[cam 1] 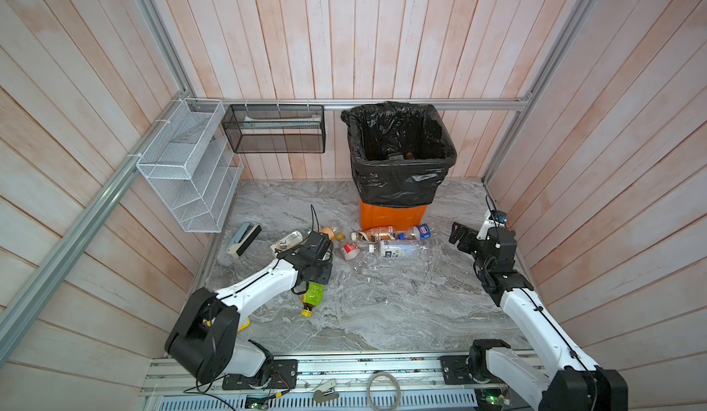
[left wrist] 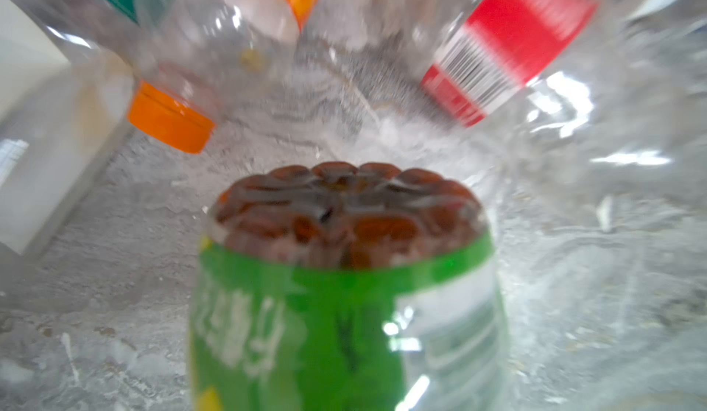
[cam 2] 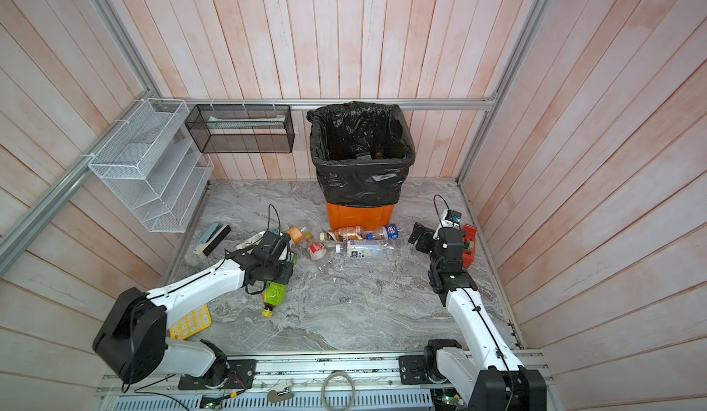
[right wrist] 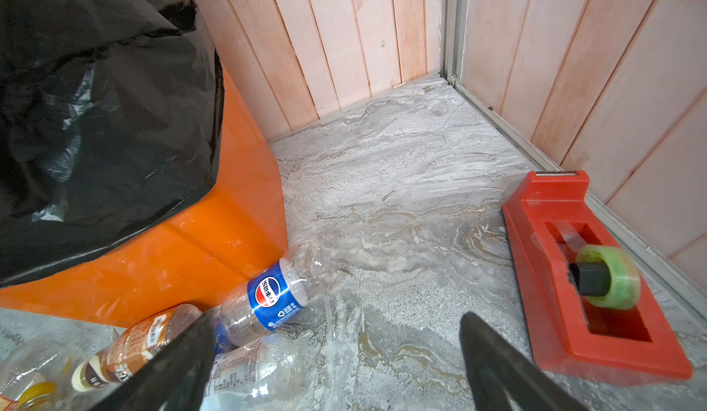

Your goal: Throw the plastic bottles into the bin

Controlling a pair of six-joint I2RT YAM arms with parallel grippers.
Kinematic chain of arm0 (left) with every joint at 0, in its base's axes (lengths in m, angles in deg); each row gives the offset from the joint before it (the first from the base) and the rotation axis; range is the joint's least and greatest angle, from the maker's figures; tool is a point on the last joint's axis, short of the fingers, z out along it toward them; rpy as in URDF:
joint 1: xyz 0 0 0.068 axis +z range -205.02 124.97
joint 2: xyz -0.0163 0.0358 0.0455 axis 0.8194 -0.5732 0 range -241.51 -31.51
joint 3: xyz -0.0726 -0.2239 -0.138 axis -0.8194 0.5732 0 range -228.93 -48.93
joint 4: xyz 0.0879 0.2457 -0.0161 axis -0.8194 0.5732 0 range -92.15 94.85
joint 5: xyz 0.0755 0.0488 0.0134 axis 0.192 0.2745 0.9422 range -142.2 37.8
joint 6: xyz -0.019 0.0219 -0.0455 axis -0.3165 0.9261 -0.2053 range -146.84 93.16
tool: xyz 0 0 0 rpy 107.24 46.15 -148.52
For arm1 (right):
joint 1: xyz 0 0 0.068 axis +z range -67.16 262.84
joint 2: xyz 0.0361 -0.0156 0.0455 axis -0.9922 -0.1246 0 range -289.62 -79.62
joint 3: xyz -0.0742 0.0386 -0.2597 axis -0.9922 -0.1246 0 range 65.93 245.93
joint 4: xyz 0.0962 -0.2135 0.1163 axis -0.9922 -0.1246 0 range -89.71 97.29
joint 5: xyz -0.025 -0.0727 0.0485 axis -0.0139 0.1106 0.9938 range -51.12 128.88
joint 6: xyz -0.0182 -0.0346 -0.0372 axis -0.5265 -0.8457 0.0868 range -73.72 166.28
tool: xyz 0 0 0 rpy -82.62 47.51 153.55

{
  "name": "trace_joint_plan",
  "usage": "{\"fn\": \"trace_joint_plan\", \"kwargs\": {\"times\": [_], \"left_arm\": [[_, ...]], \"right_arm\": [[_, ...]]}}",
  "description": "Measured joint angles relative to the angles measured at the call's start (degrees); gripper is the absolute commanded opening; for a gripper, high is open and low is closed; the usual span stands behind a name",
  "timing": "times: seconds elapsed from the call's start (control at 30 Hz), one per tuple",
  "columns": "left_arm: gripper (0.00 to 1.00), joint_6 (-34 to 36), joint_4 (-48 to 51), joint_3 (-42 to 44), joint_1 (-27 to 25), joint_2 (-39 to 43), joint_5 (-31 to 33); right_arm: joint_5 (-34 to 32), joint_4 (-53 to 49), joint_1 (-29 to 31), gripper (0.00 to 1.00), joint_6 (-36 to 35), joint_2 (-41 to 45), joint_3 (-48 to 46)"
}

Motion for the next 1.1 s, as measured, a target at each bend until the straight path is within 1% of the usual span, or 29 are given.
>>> {"fn": "trace_joint_plan", "kwargs": {"times": [0.13, 0.2, 0.33, 0.43, 0.53, 0.63, 0.7, 0.77, 0.83, 0.97, 1.0, 1.03, 1.07, 1.1], "left_arm": [[0.44, -0.3, -4.6, 0.9, 0.0, 11.3, -0.8], [0.42, -0.3, -8.4, 1.2, 0.0, 17.7, -0.9], [0.42, 0.6, -17.5, 1.2, 0.0, 27.5, -0.5], [0.41, 2.1, -26.2, -0.1, 0.0, 31.2, -0.4], [0.41, 3.4, -36.5, -2.7, 0.0, 30.7, -1.2], [0.43, 4.4, -46.0, -9.0, 0.0, 25.2, -3.3], [0.45, 4.8, -50.0, -16.7, 0.0, 18.6, -4.9], [0.48, 5.0, -51.6, -28.0, 0.1, 9.3, -6.9], [0.54, 4.3, -48.8, -43.5, 0.4, -2.0, -9.7], [0.73, 0.6, -35.7, -82.2, 1.1, -28.7, -14.6], [0.79, -0.5, -32.3, -88.9, 1.1, -33.9, -15.3], [0.83, -1.3, -29.7, -93.3, 1.2, -37.5, -15.7], [0.9, -2.6, -27.0, -97.0, 1.2, -41.0, -15.7], [0.98, -3.6, -25.1, -98.3, 1.3, -43.0, -15.7]], "right_arm": [[0.0, 0.3, -0.1, 0.99, 0.0, 0.3, -1.0], [0.0, 0.2, -0.1, 0.99, 0.1, 1.1, -1.7], [0.0, 0.6, -0.1, 0.99, 0.1, 3.0, -2.9], [-0.1, 0.7, -0.2, 0.99, 0.2, 4.3, -3.6], [-0.2, 0.7, -0.2, 0.99, 0.2, 5.2, -4.0], [-0.2, 0.7, -0.2, 0.99, 0.2, 6.0, -4.0], [-0.2, 0.8, -0.2, 0.99, 0.1, 6.2, -4.0], [0.0, 0.9, -0.2, 0.99, 0.0, 6.2, -4.0], [0.7, 1.1, -0.3, 0.99, -0.1, 6.0, -3.8], [3.3, 1.5, -0.4, 0.99, -0.1, 4.2, -3.0], [3.7, 1.6, -0.4, 0.99, -0.1, 3.9, -2.9], [4.0, 1.5, -0.4, 0.99, -0.1, 3.8, -2.9], [4.5, 1.4, -0.4, 0.99, -0.1, 3.7, -2.9], [4.7, 1.4, -0.4, 0.99, -0.1, 3.7, -2.9]]}}
